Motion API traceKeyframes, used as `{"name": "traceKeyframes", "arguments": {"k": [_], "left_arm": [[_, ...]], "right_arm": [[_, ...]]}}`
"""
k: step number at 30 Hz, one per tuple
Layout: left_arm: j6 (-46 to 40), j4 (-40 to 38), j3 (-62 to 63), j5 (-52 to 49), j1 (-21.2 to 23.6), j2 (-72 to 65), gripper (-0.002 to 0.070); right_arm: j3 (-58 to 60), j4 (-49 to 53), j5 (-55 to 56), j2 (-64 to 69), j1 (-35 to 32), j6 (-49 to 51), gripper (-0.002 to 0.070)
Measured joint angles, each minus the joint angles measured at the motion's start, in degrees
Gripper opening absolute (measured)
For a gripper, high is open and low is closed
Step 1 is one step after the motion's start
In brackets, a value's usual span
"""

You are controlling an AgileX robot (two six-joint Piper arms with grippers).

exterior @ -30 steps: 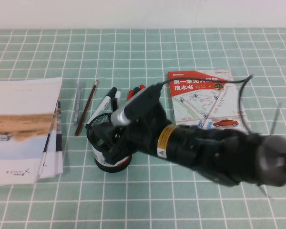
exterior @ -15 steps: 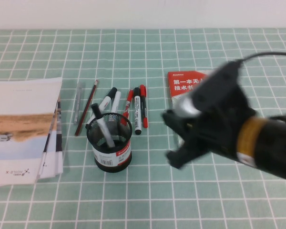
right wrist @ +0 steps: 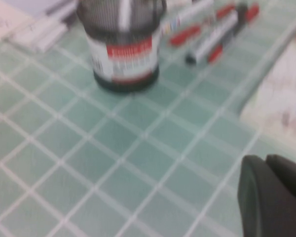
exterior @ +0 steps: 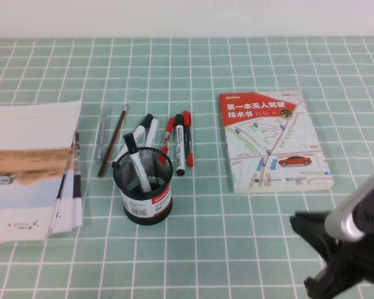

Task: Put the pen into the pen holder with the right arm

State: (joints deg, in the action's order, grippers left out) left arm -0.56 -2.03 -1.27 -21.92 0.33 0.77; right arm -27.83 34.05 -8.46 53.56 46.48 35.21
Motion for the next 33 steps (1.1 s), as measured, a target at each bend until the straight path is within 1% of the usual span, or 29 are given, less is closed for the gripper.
{"name": "traceKeyframes", "arguments": {"k": [7, 9, 10, 13, 19, 22, 24, 28, 33], "left_arm": [[0.00, 0.00, 0.00, 0.00, 0.00, 0.00, -0.0004], [0.00, 0.00, 0.00, 0.00, 0.00, 0.00, -0.0004], [0.00, 0.00, 0.00, 0.00, 0.00, 0.00, -0.0004], [0.00, 0.00, 0.00, 0.00, 0.00, 0.00, -0.0004], [0.00, 0.00, 0.00, 0.00, 0.00, 0.00, -0.0004], [0.00, 0.00, 0.00, 0.00, 0.00, 0.00, -0.0004], [0.00, 0.00, 0.00, 0.00, 0.00, 0.00, -0.0004], [0.00, 0.00, 0.00, 0.00, 0.00, 0.00, -0.0004], [0.00, 0.00, 0.00, 0.00, 0.00, 0.00, -0.0004]], "right_arm": [[7.39, -1.82, -1.17, -0.80, -0.26, 6.97, -0.0019], [9.53, -2.06, -1.43, -2.81, -2.50, 8.81, -0.0019], [10.58, -2.06, -1.43, -4.23, -4.03, 9.07, -0.0019], [15.31, -1.82, 0.65, -10.80, -11.36, 9.46, -0.0019], [24.53, 3.62, 6.35, -27.76, -27.31, 9.69, -0.0019], [28.02, 4.53, 6.87, -35.30, -32.62, 9.69, -0.0019], [29.18, 4.81, 6.87, -39.79, -35.04, 9.89, -0.0019], [29.14, 5.13, 5.17, -47.70, -36.63, 10.01, -0.0019], [29.14, 5.23, 0.91, -53.38, -36.62, 10.01, -0.0019]]}}
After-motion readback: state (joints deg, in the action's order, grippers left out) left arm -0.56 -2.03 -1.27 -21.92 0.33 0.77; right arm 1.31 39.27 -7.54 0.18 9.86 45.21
